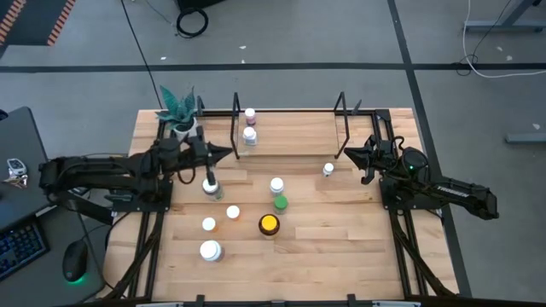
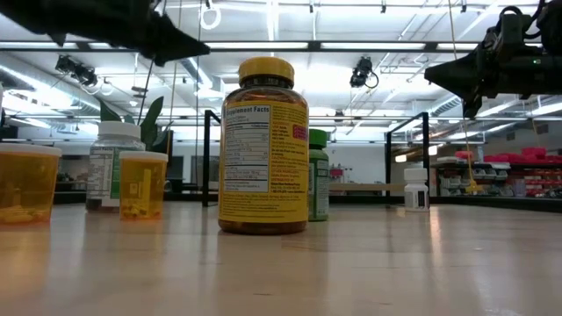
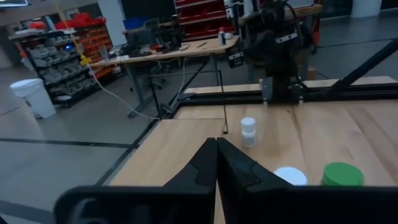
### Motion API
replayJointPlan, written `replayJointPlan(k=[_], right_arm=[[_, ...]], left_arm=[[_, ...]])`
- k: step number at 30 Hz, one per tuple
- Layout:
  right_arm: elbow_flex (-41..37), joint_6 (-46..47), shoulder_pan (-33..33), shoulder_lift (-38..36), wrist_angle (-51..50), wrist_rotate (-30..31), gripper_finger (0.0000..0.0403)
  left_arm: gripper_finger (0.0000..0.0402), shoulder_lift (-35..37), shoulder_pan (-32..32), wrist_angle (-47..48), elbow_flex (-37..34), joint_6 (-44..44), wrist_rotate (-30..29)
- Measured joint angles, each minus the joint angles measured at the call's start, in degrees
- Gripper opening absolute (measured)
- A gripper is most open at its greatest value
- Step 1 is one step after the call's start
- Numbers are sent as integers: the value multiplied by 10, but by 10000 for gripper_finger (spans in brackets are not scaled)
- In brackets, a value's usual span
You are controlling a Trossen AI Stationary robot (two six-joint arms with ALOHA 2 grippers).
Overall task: Pick and place medicine bottles onto shelf by color
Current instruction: Put the medium white pill bottle on the shelf
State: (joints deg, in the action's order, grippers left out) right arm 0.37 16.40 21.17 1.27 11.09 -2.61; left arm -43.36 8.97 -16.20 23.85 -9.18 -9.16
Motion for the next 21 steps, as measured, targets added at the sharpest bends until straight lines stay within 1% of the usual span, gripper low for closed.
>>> replayJointPlan(k=[5, 10, 15, 18, 21], right_arm=[[0, 0, 0, 0, 0, 0, 42], [0, 0, 0, 0, 0, 0, 42], [0, 0, 0, 0, 0, 0, 42], [0, 0, 0, 0, 0, 0, 42], [0, 0, 0, 0, 0, 0, 42]], left_arm=[[4, 43, -10, -18, -43, 1, 0], [11, 85, -10, -66, -80, 14, -1], [4, 123, -10, -96, -124, 22, -2], [7, 144, -10, -101, -142, 22, -3], [9, 167, -10, -100, -154, 22, -21]])
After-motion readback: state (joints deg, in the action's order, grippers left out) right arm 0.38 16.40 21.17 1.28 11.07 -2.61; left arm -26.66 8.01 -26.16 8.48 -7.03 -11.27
